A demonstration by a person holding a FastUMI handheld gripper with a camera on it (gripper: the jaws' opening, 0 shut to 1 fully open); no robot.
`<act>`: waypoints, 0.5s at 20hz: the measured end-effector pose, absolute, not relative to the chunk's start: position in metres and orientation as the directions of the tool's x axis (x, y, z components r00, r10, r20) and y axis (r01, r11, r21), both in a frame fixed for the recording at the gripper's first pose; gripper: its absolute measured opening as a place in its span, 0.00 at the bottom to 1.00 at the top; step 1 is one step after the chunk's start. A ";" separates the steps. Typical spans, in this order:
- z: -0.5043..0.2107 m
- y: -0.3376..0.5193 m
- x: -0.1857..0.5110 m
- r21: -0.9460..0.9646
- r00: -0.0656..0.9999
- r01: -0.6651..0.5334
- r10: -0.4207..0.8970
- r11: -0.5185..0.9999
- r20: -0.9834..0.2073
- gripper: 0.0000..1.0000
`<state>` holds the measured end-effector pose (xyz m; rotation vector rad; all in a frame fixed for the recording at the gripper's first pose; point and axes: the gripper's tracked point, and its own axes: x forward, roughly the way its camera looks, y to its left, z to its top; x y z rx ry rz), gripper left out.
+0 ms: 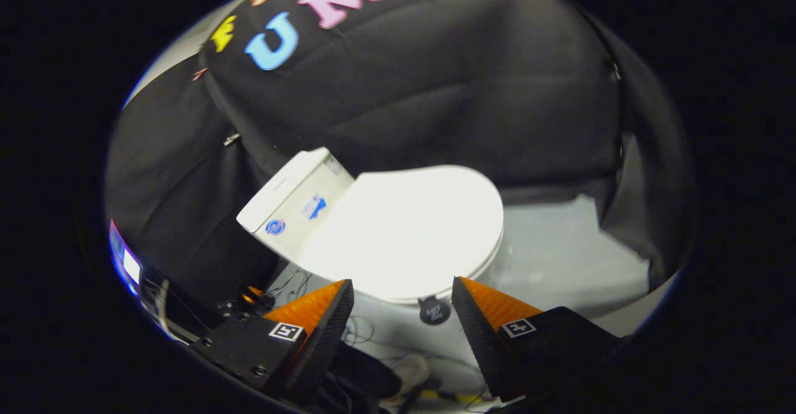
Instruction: Open the toilet lid.
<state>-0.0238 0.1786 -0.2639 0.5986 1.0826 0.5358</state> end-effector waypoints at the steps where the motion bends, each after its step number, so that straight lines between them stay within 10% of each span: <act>1: -0.277 0.187 -0.030 0.699 0.327 -0.069 0.678 0.712 -0.659 0.99; 10: -0.368 0.231 -0.045 0.735 0.213 0.150 0.704 0.661 -0.677 0.82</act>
